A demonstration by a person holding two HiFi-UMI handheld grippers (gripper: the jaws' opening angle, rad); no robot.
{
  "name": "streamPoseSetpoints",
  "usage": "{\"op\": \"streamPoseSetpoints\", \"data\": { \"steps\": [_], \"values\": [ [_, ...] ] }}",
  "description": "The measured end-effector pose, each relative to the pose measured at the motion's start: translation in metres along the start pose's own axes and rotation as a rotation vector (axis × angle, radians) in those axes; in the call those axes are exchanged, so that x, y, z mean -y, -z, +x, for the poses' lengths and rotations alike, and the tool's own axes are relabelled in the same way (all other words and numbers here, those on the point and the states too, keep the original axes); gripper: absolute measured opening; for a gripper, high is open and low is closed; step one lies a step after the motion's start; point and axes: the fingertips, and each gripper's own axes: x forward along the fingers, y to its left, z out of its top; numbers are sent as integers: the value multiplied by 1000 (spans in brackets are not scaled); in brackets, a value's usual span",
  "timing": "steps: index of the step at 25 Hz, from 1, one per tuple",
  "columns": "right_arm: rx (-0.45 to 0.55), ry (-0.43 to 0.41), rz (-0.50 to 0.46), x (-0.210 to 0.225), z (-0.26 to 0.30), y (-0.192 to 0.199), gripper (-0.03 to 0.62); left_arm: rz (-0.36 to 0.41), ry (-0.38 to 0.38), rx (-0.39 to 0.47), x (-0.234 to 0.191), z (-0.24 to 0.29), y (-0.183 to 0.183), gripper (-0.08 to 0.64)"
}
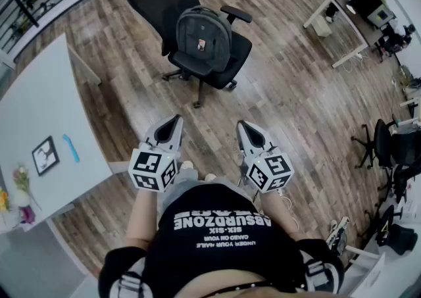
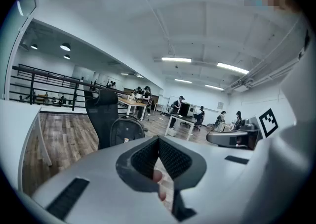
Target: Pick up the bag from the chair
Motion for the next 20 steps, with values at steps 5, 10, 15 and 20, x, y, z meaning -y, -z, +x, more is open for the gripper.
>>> {"op": "streamPoseSetpoints", "data": {
  "steps": [5, 10, 15, 20],
  "values": [
    [10, 4, 25, -5, 16, 1, 15, -6, 26, -10, -17, 4, -4, 17],
    [40, 21, 25, -10, 33, -6, 15, 15, 54, -41, -37, 12, -7, 17],
    [14, 48, 46, 2, 48, -1, 15, -6, 61, -63, -54, 28, -2, 17],
    [37, 23, 74, 21, 78, -9, 15, -13, 56, -68, -72, 60, -9, 17]
  ]
}}
